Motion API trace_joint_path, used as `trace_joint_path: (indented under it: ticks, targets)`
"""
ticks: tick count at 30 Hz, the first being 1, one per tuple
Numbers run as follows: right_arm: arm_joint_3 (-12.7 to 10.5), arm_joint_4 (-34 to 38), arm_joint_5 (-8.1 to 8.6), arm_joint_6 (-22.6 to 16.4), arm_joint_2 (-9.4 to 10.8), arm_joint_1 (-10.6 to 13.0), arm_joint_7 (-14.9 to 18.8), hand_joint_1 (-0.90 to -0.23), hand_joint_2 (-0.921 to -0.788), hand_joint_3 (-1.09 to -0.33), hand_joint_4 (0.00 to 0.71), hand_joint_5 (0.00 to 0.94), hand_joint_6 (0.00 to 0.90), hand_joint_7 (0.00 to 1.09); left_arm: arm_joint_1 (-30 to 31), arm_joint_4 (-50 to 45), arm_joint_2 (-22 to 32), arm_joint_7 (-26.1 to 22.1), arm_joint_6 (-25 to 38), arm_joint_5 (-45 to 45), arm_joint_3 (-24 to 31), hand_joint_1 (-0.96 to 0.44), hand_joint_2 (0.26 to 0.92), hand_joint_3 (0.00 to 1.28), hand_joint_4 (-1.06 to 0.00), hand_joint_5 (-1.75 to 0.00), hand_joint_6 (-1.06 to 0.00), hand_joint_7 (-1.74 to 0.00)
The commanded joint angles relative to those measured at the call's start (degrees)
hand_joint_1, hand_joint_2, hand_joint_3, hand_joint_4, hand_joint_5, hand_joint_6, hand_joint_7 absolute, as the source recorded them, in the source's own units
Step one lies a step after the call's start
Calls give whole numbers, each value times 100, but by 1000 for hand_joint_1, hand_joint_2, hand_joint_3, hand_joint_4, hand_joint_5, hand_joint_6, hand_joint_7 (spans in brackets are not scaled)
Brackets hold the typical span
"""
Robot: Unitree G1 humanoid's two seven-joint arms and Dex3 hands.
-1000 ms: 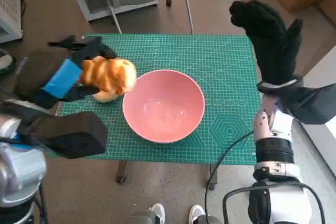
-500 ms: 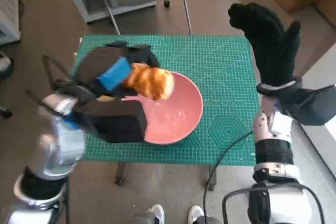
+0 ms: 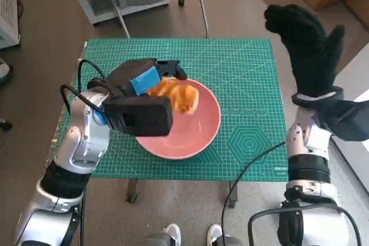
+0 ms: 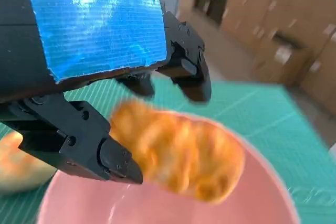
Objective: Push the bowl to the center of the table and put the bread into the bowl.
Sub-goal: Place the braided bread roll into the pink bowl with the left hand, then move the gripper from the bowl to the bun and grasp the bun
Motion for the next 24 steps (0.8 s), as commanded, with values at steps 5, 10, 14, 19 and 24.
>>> trace_joint_path:
  ticks: [5,10,14,19,24]
  targets:
    - [24,-88,-33,-12,25,195,-154,-590,-921,-537,315,4,419,5,33,-114,74,18,-225,-107,68,-265,752,56,-2,-2,-225,-11]
    - [70,-106,-71,-21,59,220,-228,-592,-921,-538,314,3,418,4,145,-187,209,-21,-508,-367,271,-360,760,45,1,1,-208,-2]
    - [112,-120,-111,-46,77,242,-281,-596,-921,-538,313,2,417,4,289,-427,350,-37,-598,-483,450,-393,765,39,1,1,-203,0]
    - [155,-94,-115,-73,67,250,-295,-598,-921,-538,313,2,416,2,495,-890,624,-86,-613,-631,794,-401,766,30,1,1,-203,-1]
    - [175,-66,-84,-67,46,248,-270,-597,-921,-538,313,1,410,0,701,-1533,927,-228,-237,-777,1310,-348,760,18,-4,-1,-214,-5]
